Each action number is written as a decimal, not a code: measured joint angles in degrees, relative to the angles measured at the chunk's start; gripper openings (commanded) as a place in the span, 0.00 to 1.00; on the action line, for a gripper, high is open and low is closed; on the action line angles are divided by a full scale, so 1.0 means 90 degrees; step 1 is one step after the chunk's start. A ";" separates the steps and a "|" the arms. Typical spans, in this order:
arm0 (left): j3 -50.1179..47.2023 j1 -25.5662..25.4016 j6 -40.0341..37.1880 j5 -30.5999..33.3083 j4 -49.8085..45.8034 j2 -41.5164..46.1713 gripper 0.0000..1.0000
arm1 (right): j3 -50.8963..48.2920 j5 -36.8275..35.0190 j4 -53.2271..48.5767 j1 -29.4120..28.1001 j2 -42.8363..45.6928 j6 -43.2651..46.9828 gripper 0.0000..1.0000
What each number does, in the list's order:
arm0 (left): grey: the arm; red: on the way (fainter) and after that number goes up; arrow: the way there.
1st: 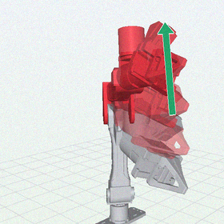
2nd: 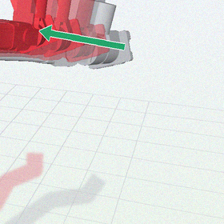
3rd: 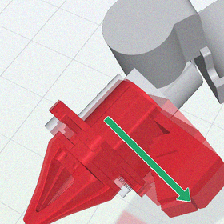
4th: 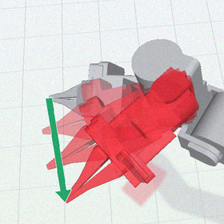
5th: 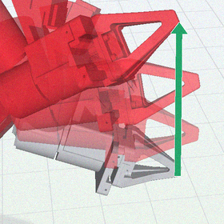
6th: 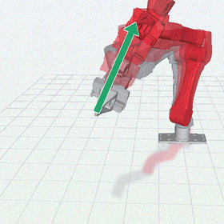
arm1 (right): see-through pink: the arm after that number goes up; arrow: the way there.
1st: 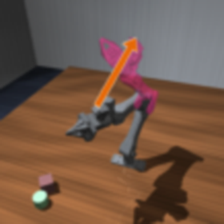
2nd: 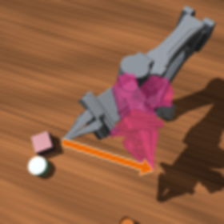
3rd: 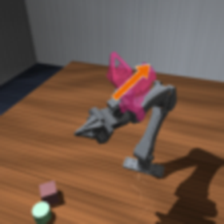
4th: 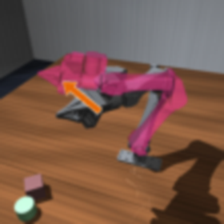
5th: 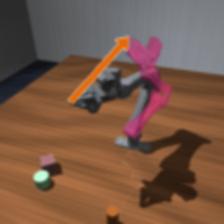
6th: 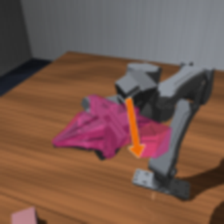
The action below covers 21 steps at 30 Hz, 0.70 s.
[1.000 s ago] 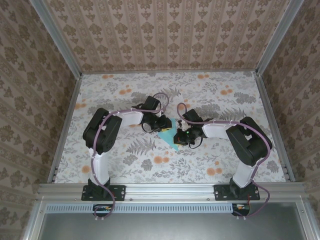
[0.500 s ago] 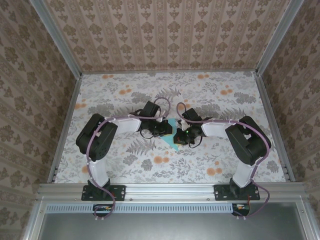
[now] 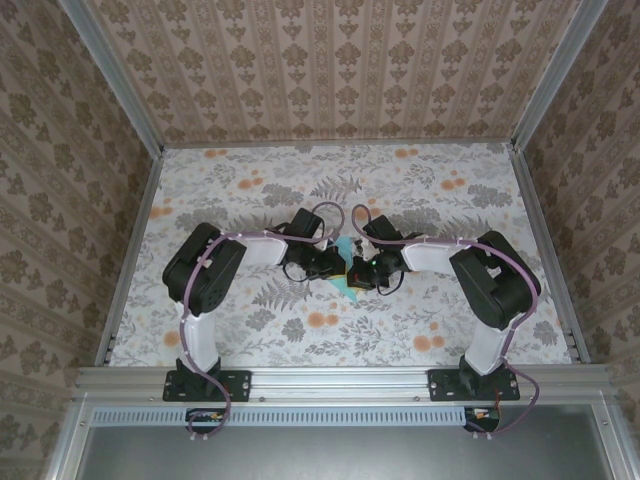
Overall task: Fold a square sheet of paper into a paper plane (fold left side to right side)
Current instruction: Fourth fold the wing at the center of the table.
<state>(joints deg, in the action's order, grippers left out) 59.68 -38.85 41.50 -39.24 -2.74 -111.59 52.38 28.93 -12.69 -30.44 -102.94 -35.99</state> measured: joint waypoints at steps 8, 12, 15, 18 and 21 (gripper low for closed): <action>0.0180 0.0034 -0.0017 0.0092 -0.0231 -0.0109 0.05 | 0.0070 -0.0029 -0.0121 -0.0012 -0.0024 0.0049 0.00; 0.0265 0.0041 -0.0056 0.0095 -0.0374 -0.0141 0.05 | 0.0087 -0.0036 -0.0146 -0.0017 -0.0034 0.0102 0.00; 0.0301 0.0063 -0.0102 0.0087 -0.0440 -0.0160 0.05 | 0.0092 -0.0044 -0.0163 -0.0019 -0.0034 0.0143 0.00; 0.0359 0.0090 -0.0153 0.0032 -0.0510 -0.0194 0.05 | 0.0100 -0.0056 -0.0180 -0.0024 -0.0034 0.0146 0.00; 0.0423 0.0165 -0.0226 0.0027 -0.0554 -0.0228 0.05 | 0.0100 -0.0058 -0.0192 -0.0024 -0.0034 0.0146 0.00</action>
<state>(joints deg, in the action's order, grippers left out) 63.48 -37.36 39.46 -39.00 -7.73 -113.65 53.28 28.40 -14.41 -30.65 -103.24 -34.68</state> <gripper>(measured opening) 0.051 0.051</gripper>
